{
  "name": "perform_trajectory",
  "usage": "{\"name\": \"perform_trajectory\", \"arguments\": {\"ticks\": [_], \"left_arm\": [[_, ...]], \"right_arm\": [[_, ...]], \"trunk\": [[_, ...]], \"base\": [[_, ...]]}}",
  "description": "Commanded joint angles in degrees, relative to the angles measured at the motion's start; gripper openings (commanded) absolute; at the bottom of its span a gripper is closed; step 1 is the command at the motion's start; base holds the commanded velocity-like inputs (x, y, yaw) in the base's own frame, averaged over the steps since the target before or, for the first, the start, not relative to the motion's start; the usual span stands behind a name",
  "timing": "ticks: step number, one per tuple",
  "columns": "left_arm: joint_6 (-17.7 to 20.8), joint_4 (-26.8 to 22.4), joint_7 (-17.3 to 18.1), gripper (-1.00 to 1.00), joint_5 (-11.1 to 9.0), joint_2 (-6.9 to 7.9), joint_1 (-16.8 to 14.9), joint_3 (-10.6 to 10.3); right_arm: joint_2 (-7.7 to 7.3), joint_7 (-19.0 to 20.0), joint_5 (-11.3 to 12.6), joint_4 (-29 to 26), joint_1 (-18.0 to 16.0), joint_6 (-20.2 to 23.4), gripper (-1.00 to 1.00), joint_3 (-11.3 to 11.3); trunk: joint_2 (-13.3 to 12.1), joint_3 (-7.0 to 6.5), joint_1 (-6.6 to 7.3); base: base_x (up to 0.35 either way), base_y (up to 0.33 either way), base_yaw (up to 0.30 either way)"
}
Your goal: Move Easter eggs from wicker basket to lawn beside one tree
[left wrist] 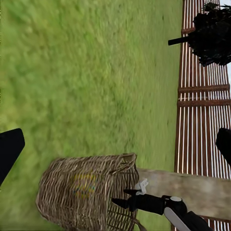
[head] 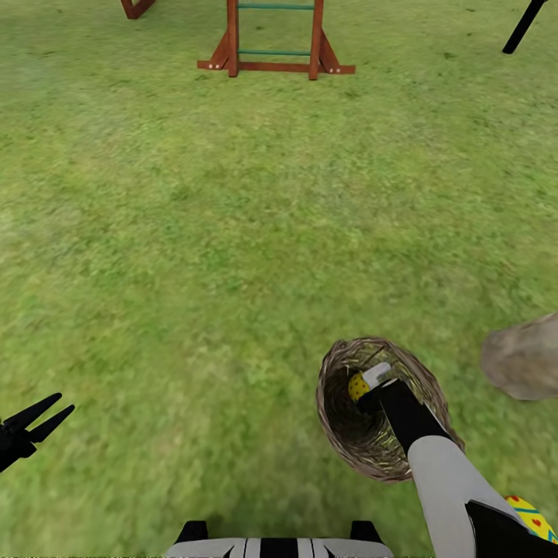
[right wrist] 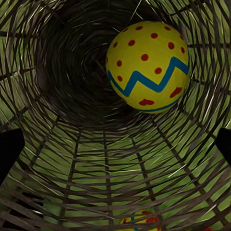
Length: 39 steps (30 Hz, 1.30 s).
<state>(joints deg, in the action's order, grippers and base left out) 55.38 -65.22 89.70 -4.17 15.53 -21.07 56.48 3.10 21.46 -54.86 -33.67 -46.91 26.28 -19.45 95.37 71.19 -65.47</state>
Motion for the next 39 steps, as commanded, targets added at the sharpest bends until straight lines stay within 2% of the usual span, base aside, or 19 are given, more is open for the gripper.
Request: {"name": "perform_trajectory", "arguments": {"ticks": [1, 39], "left_arm": [[0.61, 0.0, 0.3, 1.0, 0.13, 0.01, -0.03, 0.04], [0.52, 0.11, 0.3, 1.0, 0.13, -0.06, -0.03, 0.01]], "right_arm": [[0.09, 0.53, -0.6, -0.15, -0.03, 0.05, 1.0, -0.4], [0.39, 0.6, -0.6, -0.74, -0.16, 0.18, 1.0, -0.33]], "trunk": [[0.02, 0.12, 0.0], [0.02, 3.59, 0.0]], "base": [[0.0, 0.0, 0.0], [0.0, 0.0, 0.0]]}}
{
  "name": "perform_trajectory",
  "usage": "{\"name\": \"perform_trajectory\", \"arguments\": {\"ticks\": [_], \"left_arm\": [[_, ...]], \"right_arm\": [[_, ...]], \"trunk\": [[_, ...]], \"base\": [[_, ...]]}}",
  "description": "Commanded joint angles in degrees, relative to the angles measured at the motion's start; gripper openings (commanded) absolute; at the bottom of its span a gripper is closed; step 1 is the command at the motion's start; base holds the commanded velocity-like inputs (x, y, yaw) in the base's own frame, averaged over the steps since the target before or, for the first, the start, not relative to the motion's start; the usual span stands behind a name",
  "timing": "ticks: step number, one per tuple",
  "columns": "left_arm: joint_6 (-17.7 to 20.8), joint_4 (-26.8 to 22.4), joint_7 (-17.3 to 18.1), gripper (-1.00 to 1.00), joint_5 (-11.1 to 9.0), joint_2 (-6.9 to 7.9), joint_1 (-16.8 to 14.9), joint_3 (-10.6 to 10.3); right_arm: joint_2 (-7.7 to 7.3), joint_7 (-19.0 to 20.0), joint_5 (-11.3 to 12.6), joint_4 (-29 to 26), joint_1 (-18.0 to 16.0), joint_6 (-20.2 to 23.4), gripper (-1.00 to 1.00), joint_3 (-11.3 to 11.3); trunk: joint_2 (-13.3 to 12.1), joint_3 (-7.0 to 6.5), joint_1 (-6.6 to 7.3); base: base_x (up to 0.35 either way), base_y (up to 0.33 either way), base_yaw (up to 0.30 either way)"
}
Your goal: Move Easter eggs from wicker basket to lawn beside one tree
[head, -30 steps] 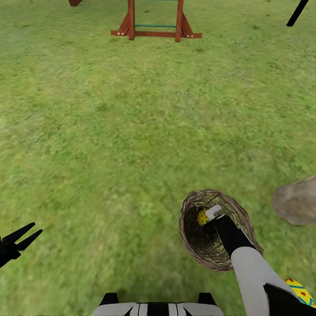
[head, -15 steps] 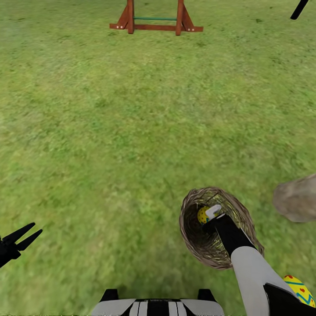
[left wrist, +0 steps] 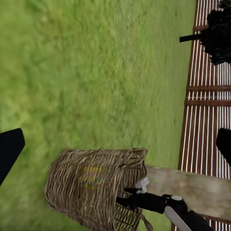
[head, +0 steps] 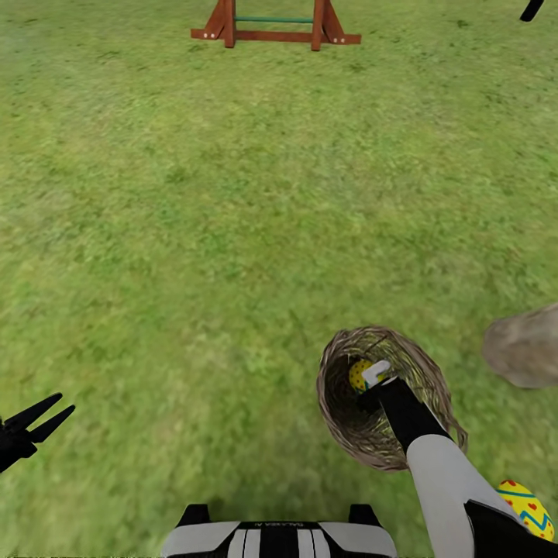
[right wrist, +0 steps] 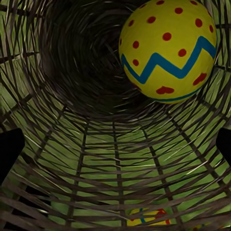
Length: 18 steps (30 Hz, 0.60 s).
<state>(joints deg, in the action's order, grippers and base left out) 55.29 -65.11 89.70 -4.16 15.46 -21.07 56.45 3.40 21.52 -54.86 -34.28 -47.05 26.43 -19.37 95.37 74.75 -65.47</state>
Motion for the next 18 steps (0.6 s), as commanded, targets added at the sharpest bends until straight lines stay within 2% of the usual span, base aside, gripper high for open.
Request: {"name": "perform_trajectory", "arguments": {"ticks": [1, 4, 9, 18], "left_arm": [[0.61, -0.01, 0.3, 1.0, 0.13, 0.0, -0.01, 0.04], [0.31, 0.0, 0.3, 1.0, 0.12, 0.0, -0.02, 0.02], [-2.26, 0.5, 0.3, 1.0, 0.12, 0.0, -0.03, 0.05], [-2.47, 0.51, 0.3, 1.0, 0.12, 0.0, -0.03, 0.07]], "right_arm": [[0.05, 0.54, -0.6, -0.21, -0.05, 0.03, 1.0, -0.41], [0.02, 0.54, -0.6, -0.25, -0.06, 0.03, 1.0, -0.41], [-0.12, 0.54, -0.6, -0.38, -0.06, 0.03, 1.0, -0.41], [-0.07, 0.54, -0.52, -0.55, -0.11, -0.06, 1.0, -0.41]], "trunk": [[0.02, 0.12, 0.0], [0.02, 0.39, 0.0], [0.02, 0.85, 0.0], [0.02, 1.67, 0.0]], "base": [[0.0, 0.0, 0.0], [0.0, 0.0, 0.0], [0.0, 0.0, 0.0], [0.0, 0.0, 0.0]]}}
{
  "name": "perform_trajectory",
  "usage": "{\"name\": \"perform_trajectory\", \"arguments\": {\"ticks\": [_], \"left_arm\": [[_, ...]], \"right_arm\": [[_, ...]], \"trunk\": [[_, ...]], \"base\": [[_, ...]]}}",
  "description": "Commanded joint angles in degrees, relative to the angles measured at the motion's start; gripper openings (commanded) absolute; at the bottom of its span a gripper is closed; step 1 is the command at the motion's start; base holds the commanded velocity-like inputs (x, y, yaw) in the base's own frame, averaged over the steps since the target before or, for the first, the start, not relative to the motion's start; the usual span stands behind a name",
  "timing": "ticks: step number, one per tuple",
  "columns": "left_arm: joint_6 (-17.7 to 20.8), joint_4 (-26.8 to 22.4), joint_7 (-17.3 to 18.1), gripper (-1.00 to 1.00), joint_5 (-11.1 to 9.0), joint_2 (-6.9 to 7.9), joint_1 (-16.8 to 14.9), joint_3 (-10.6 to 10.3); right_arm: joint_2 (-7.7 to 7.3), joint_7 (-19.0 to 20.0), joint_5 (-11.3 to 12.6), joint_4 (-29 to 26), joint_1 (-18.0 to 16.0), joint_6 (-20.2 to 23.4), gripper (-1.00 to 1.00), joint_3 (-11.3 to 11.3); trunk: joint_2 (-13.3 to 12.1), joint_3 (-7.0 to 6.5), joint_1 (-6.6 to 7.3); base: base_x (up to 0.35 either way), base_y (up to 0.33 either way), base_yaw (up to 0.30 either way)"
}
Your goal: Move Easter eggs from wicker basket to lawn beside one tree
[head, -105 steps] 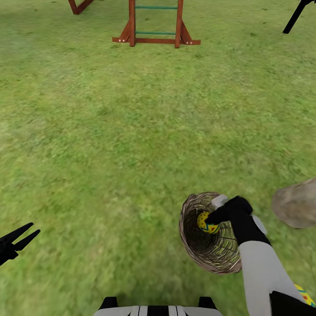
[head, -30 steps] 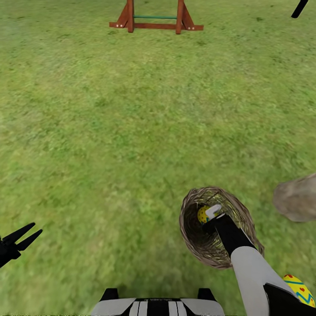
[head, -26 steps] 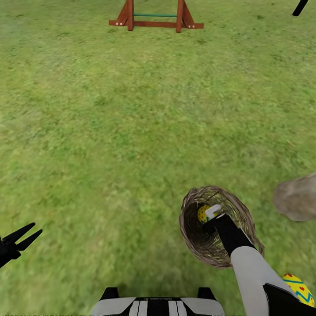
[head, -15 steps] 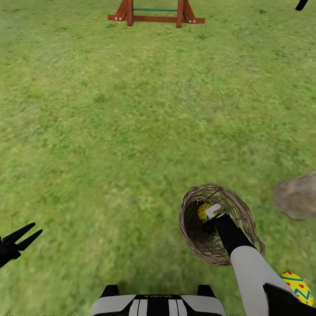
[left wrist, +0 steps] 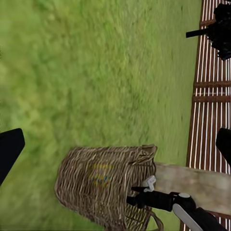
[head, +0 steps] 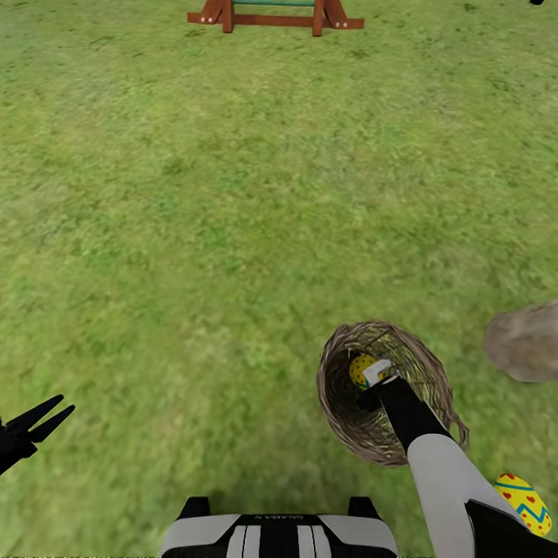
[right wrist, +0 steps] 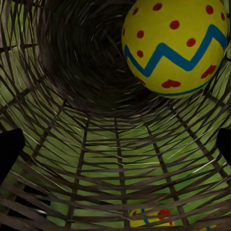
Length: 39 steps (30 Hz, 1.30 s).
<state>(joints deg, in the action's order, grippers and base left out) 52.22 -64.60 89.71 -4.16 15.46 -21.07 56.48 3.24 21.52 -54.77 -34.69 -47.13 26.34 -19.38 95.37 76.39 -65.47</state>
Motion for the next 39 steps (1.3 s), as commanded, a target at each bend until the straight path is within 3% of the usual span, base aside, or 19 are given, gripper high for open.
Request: {"name": "perform_trajectory", "arguments": {"ticks": [1, 14, 29, 39], "left_arm": [[0.61, 0.0, 0.29, 1.0, 0.12, 0.0, -0.03, 0.04], [0.6, 0.16, 0.29, 1.0, 0.12, -0.02, -0.02, 0.04], [0.6, 0.18, 0.29, 1.0, 0.12, -0.08, -0.03, 0.04], [0.6, 0.18, 0.29, 1.0, 0.12, -0.08, -0.01, 0.03]], "right_arm": [[0.09, 0.54, -0.6, -0.16, -0.04, 0.03, 1.0, -0.4], [0.36, 0.45, -0.6, -3.97, -0.07, -0.06, 1.0, -0.4], [0.44, 0.46, -0.6, -4.24, -0.25, -0.14, 1.0, -0.4], [0.36, 0.45, -0.6, -4.35, -0.25, -0.17, 1.0, -0.4]], "trunk": [[0.02, 0.12, 0.0], [0.02, 1.3, 0.0], [0.02, 2.66, 0.0], [0.02, 2.79, 0.0]], "base": [[0.0, 0.0, 0.0], [0.0, 0.0, 0.0], [0.0, 0.0, 0.0], [0.0, 0.0, 0.0]]}}
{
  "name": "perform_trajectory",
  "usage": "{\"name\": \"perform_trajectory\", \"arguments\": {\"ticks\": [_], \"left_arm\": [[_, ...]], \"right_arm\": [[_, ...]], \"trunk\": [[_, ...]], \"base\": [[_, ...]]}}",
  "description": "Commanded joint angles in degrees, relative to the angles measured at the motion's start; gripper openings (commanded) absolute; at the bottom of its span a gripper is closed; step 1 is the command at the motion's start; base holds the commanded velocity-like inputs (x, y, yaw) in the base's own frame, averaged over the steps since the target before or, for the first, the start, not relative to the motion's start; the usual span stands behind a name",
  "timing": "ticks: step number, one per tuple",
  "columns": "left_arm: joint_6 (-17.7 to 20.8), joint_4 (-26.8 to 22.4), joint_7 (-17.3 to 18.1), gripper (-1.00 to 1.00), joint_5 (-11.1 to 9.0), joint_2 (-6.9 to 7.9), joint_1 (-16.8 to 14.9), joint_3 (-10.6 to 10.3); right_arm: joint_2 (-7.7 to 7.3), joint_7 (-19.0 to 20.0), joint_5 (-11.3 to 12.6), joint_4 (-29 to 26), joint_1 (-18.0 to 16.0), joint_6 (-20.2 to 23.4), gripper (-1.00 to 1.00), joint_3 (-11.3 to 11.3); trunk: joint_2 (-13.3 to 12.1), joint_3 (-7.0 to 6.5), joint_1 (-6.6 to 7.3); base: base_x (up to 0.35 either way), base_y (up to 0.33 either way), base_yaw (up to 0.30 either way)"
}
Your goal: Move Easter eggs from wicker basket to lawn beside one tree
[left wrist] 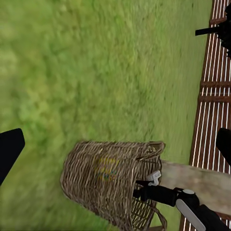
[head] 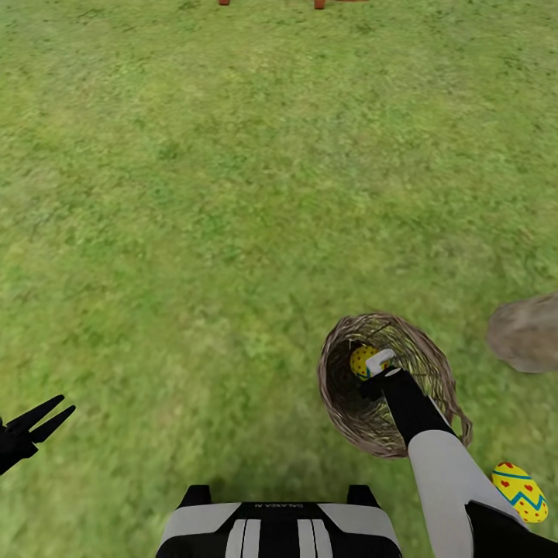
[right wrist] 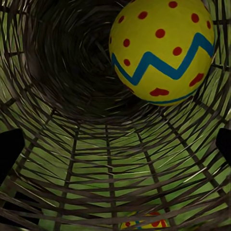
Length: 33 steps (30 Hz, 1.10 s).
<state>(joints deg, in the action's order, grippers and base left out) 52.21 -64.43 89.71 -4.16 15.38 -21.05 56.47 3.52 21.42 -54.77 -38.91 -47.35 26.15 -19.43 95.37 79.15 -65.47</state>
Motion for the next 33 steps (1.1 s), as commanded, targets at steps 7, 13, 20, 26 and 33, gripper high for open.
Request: {"name": "perform_trajectory", "arguments": {"ticks": [7, 13, 20, 26, 33], "left_arm": [[0.61, 0.07, 0.29, 1.0, 0.12, -0.04, -0.03, 0.03], [0.61, 0.01, 0.29, 1.0, 0.12, -0.08, -0.04, 0.0], [0.59, -0.02, 0.29, 1.0, 0.12, -0.08, -0.03, 0.02], [0.61, -0.06, 0.29, 1.0, 0.12, -0.07, -0.04, 0.0], [0.6, -0.12, 0.29, 1.0, 0.12, -0.08, -0.03, 0.04]], "right_arm": [[0.07, 0.55, -0.6, -0.59, -0.03, -2.22, 1.0, -0.34], [0.09, 0.53, 0.7, -0.59, -0.48, -3.25, 1.0, -0.34], [-0.04, -2.83, 5.33, 0.14, -0.55, -6.24, 1.0, -0.34], [0.07, -4.39, 5.54, 0.57, -0.55, -8.61, 1.0, -0.34], [0.09, -4.48, 5.55, 0.58, -0.55, -9.43, 1.0, -0.29]], "trunk": [[0.01, 0.02, 0.0], [0.01, 0.02, 0.0], [0.01, 0.02, 0.0], [0.01, 0.02, 0.0], [0.01, 0.02, 0.0]], "base": [[0.0, 0.0, 0.0], [0.0, 0.0, 0.0], [0.0, 0.0, 0.0], [0.0, 0.0, 0.0], [0.0, 0.0, 0.0]]}}
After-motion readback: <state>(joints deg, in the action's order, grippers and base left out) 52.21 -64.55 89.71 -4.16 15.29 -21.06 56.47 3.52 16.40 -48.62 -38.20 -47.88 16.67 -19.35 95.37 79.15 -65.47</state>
